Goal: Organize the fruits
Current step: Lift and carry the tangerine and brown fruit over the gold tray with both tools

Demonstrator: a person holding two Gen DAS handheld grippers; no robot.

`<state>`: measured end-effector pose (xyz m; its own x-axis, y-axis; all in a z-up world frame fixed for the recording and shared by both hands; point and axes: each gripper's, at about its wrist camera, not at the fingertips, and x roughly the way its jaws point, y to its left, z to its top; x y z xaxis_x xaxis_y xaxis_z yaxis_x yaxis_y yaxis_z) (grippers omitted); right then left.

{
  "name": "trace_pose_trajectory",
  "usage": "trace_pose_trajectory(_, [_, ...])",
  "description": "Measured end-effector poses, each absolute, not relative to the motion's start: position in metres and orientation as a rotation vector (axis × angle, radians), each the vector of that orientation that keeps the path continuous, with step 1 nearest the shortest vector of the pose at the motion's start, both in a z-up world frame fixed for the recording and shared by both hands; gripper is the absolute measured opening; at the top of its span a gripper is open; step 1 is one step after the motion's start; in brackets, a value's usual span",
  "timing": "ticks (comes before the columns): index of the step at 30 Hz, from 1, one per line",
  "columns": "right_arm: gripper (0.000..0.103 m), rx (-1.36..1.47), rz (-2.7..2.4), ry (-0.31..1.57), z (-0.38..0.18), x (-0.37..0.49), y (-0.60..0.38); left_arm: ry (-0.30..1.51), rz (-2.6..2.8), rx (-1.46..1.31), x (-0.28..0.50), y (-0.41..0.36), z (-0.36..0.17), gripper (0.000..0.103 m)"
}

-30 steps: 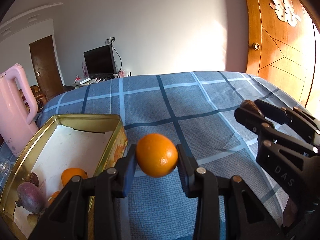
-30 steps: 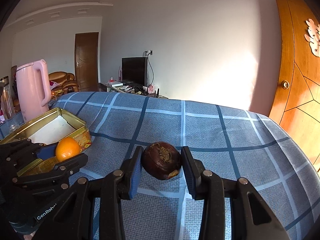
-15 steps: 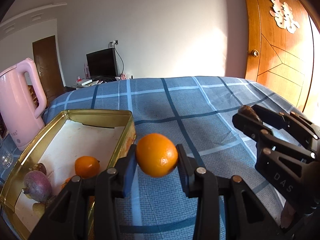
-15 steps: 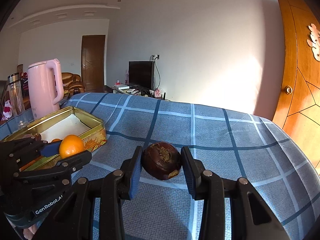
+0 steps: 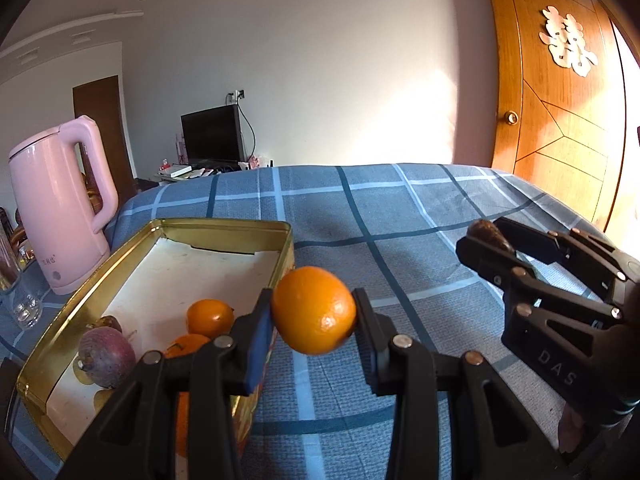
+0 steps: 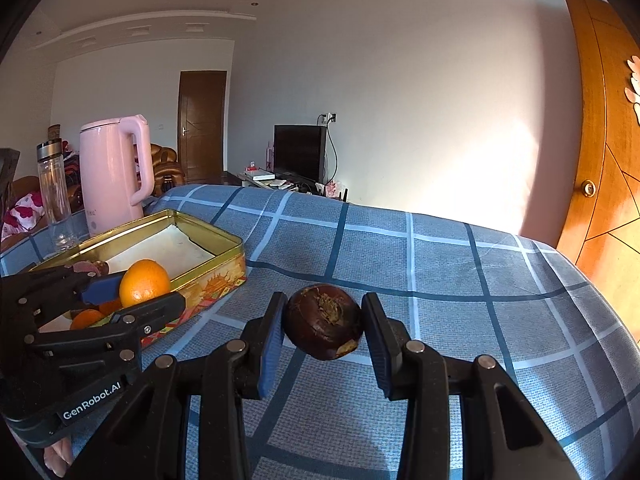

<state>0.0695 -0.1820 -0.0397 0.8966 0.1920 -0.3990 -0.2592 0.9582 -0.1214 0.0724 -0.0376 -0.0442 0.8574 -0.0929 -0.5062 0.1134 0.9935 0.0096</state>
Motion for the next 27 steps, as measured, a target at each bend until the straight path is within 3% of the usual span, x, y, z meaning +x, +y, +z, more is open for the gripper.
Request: trace_pose_trajectory(27, [0.040, -0.204, 0.361, 0.337, -0.010, 0.047, -0.124, 0.470, 0.027, -0.005, 0.040, 0.033, -0.024, 0.040])
